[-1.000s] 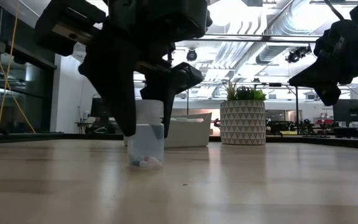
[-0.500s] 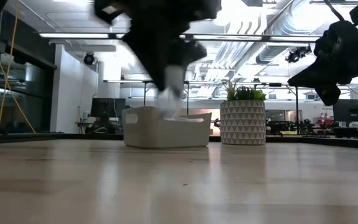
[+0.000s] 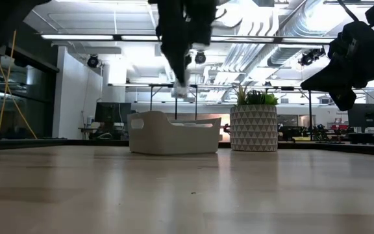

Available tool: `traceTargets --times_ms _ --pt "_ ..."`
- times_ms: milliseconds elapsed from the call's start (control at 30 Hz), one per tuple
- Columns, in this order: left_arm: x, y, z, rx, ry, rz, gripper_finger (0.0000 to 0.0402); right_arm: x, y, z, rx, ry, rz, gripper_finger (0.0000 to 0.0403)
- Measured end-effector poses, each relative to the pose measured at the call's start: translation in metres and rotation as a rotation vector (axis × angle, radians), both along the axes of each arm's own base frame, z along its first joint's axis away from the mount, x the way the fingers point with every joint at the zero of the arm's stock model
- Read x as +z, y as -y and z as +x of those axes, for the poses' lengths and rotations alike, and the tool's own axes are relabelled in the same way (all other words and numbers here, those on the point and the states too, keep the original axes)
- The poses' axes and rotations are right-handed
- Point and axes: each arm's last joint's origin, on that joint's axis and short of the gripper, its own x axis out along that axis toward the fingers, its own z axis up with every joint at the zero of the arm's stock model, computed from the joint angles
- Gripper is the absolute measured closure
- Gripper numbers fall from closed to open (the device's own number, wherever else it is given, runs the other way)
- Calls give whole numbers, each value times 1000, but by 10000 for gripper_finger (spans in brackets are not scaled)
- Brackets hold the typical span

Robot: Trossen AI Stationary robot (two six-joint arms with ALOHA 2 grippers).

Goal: Pick and place pill bottles into a basket
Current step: Put the transparent medicine bottle into the white bin

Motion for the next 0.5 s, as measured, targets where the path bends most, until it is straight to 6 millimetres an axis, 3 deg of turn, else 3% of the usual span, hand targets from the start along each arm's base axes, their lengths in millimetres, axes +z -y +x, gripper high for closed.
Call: traceTargets --times_ms 233,500 --pt "-16 -55 -14 139 8 -31 219 0 0 0 -1 0 0 396" --pt "-44 -65 -11 141 44 -23 216 0 0 0 -13 -1 -5 396"
